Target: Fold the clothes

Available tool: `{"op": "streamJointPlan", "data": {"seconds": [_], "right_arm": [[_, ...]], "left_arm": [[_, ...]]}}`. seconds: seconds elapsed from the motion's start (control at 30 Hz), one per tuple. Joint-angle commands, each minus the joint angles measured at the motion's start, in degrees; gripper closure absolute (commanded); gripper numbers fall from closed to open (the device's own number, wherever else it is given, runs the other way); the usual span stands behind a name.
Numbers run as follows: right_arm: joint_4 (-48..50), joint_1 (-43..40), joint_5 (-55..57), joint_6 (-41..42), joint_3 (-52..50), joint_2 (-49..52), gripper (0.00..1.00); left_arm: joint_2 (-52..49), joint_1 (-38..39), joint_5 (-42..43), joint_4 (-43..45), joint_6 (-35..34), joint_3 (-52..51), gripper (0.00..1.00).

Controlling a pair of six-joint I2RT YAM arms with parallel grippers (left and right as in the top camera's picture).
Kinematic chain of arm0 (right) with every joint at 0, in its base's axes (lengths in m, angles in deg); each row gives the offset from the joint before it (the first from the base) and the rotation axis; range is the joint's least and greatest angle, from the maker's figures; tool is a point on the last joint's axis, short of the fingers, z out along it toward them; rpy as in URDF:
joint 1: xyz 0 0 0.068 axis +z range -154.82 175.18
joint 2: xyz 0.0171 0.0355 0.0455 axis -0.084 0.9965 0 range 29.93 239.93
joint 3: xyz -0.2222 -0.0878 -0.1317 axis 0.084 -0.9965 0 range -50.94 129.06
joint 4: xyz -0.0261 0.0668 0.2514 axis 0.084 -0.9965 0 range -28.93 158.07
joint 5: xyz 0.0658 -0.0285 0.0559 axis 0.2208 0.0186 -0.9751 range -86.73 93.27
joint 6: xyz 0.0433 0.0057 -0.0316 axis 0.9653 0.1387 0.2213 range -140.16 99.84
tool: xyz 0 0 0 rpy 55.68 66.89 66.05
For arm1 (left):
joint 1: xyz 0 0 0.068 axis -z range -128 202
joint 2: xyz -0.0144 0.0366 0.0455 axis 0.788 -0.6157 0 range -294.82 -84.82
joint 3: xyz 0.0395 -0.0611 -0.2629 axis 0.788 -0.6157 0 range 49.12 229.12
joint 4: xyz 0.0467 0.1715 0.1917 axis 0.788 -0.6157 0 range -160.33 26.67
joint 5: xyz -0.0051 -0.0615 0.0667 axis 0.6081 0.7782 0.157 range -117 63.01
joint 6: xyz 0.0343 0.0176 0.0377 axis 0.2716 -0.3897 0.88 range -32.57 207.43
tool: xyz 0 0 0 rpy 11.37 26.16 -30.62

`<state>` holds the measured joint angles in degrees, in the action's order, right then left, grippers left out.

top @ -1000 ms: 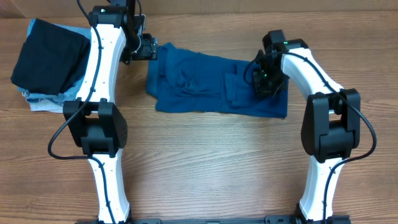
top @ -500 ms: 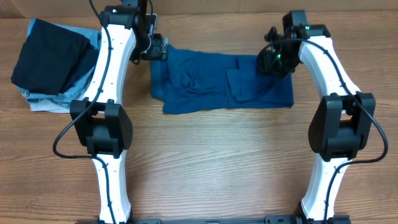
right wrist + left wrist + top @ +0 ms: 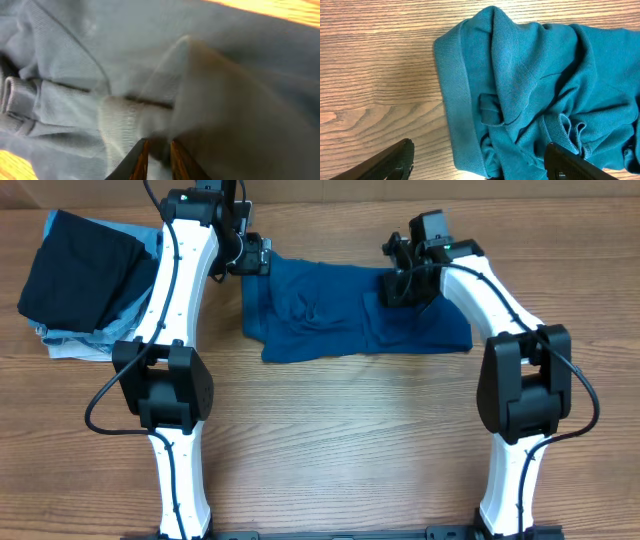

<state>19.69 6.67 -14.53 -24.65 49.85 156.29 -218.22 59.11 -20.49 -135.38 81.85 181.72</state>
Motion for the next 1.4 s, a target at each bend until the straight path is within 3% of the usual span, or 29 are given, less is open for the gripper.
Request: {"op": "streamJointPlan", "data": {"seconds": [0.0,0.27,0.4,0.67,0.93,1.23,1.3,1.37], "right_arm": [[0.57,2.16,-0.76,0.15,-0.48,0.52,0.81],[2.54,3.26,-4.70,0.17,2.40,1.18,0.79],[0.15,2.69,-5.79,0.17,8.55,-3.30,0.58],[-2.27,4.96,21.46,1.60,8.11,-2.73,0.58],[1.55,5.07,21.79,1.95,5.27,1.05,0.55],[1.44,5.07,21.59,3.02,5.27,3.15,0.62],[1.73,5.07,21.62,3.02,5.27,3.32,0.67],[2.34,5.07,21.59,3.02,5.27,3.98,0.79]], "left_arm": [[0.00,0.07,0.61,0.11,0.26,0.70,0.14],[0.00,0.04,0.59,-0.31,0.28,0.70,0.14],[0.00,0.04,0.59,-0.13,0.28,0.70,0.14],[0.00,0.07,0.61,0.09,0.26,0.70,0.14],[0.00,0.04,0.59,-0.09,0.28,0.70,0.14],[0.00,0.04,0.57,0.07,0.35,0.70,0.14],[0.00,0.04,0.57,0.04,0.35,0.70,0.14],[0.00,0.04,0.57,0.04,0.46,0.70,0.14]]}}
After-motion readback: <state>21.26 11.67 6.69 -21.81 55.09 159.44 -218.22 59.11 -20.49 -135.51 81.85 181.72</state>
